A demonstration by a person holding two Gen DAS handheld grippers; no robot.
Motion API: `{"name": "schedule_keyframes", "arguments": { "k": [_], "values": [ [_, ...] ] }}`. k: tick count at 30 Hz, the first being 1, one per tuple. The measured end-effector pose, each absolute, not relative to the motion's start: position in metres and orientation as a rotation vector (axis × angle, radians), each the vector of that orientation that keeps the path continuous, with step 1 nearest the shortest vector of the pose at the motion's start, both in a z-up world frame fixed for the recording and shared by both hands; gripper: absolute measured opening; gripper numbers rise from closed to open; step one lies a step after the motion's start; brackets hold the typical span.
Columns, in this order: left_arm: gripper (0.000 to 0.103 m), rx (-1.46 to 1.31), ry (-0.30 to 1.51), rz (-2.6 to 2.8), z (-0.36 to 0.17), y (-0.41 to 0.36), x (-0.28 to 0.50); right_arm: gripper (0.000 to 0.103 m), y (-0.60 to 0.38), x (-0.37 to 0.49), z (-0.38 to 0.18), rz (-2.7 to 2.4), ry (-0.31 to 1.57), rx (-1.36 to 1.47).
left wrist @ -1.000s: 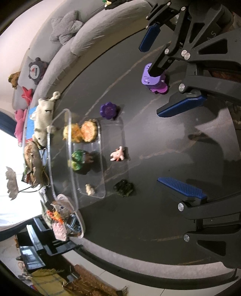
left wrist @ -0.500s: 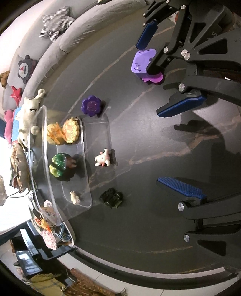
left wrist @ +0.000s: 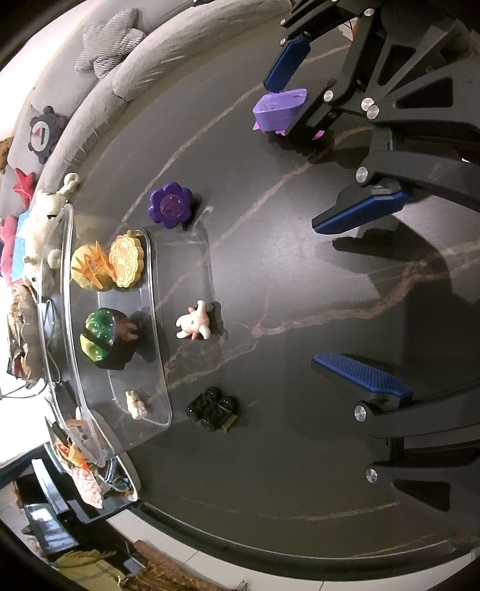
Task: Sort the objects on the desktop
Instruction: 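Grasp the purple square toy with the right tool, then lift the purple toy with the right tool while the left tool moves toward the black toy car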
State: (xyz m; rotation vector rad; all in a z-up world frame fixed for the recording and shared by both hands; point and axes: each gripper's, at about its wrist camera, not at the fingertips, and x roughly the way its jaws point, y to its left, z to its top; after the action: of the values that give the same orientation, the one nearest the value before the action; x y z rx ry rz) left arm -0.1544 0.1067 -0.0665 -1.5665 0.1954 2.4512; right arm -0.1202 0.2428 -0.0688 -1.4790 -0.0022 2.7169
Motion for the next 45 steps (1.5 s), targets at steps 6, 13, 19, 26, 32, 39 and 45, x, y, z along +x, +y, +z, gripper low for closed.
{"name": "schedule_keyframes", "arguments": {
  "k": [6, 13, 19, 26, 32, 39, 45],
  "values": [
    [0.063, -1.551, 0.196, 2.459, -0.063, 0.107, -0.154, 0.060, 0.241, -0.119, -0.063, 2.725, -0.045, -1.437],
    [0.063, -1.547, 0.219, 2.467, -0.063, 0.110, -0.156, 0.060, 0.247, -0.122, -0.067, 2.732, 0.006, -1.468],
    [0.063, -1.562, 0.217, 2.467, -0.067, 0.109, -0.160, 0.060, 0.244, -0.128, -0.075, 2.730, -0.025, -1.504],
    [0.063, -1.562, 0.207, 2.454, -0.068, 0.109, -0.160, 0.057, 0.244, -0.129, -0.078, 2.750, -0.025, -1.497],
    [0.063, -1.550, 0.189, 2.456, -0.064, 0.106, -0.157, 0.054, 0.243, -0.128, -0.073, 2.762, -0.003, -1.487],
    [0.063, -1.540, 0.140, 2.482, -0.059, 0.093, -0.158, 0.054, 0.230, -0.129, -0.060, 2.782, -0.039, -1.431],
    [0.063, -1.534, 0.047, 2.506, -0.054, 0.075, -0.168, 0.054, 0.221, -0.136, -0.048, 2.825, -0.026, -1.381]
  ]
}}
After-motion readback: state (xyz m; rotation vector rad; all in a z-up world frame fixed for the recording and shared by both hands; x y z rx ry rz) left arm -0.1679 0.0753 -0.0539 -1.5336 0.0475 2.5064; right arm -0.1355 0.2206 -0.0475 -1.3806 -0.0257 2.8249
